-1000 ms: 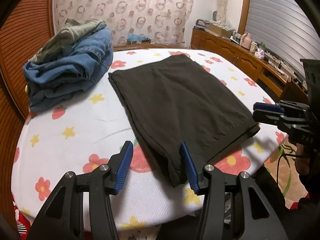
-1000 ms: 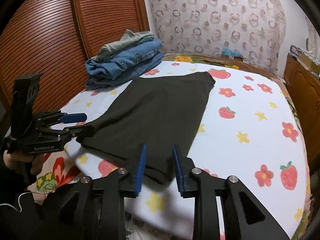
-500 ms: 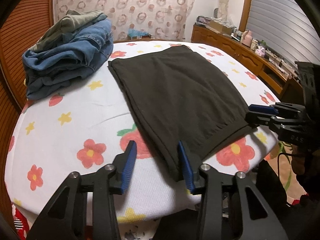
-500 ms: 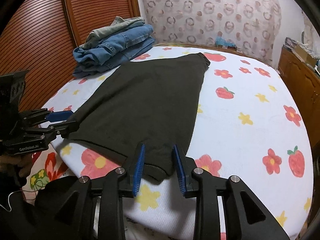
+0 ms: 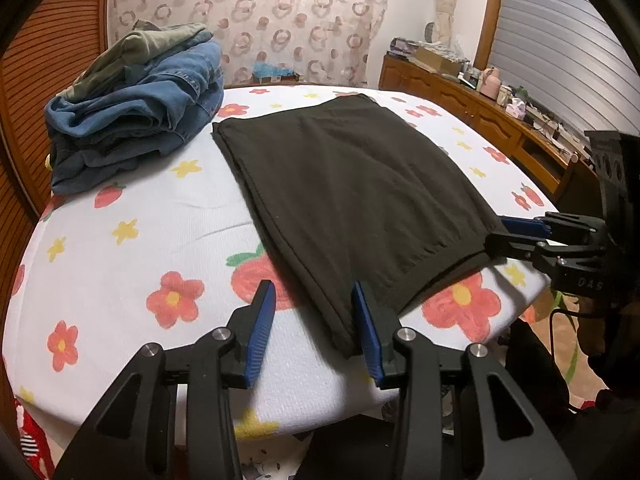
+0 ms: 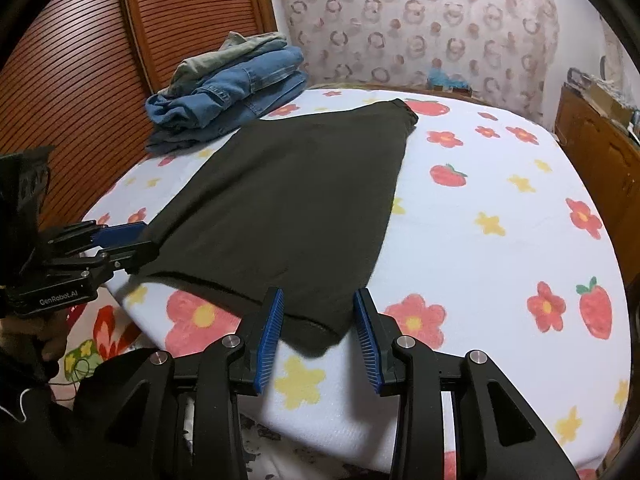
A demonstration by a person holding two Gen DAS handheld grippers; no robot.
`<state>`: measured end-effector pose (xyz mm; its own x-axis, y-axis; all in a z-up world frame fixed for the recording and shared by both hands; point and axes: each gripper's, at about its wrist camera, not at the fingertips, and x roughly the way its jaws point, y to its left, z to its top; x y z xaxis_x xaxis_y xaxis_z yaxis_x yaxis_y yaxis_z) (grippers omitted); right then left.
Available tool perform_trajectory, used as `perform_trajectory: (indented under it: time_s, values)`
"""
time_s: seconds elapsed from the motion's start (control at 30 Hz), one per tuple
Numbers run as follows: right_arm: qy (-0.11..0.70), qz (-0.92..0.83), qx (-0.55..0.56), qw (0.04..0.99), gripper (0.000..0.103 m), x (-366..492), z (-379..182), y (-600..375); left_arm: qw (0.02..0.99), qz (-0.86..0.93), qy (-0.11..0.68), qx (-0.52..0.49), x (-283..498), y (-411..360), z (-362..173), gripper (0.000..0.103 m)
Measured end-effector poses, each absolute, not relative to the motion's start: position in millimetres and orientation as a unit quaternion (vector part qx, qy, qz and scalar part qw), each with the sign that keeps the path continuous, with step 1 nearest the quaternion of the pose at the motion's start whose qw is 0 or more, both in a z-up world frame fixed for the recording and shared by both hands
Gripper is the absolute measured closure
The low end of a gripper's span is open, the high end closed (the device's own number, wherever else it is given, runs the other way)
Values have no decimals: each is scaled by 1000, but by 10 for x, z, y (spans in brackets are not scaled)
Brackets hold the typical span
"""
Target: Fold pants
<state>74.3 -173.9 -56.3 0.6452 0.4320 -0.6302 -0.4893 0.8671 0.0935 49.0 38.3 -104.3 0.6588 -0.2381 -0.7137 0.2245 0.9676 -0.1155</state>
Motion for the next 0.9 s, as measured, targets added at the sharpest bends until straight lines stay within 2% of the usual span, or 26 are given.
perform_trajectory:
  time_s: [0.17, 0.33, 0.57, 0.9]
  values:
    - [336, 259, -41, 905, 66, 752, -574, -1758, 910, -132, 393, -12, 485, 369, -1041, 66]
    - [331, 260, -43, 906, 77, 729, -573, -1744, 907, -150, 394, -23, 459, 350, -1039, 81]
    - [325, 272, -31, 905, 86, 708, -566, -1781, 909, -150, 388, -23, 428, 295, -1019, 93]
    - [309, 290, -23, 905, 90, 610, -476, -1847, 915, -158, 371, -18, 378, 249, -787, 96]
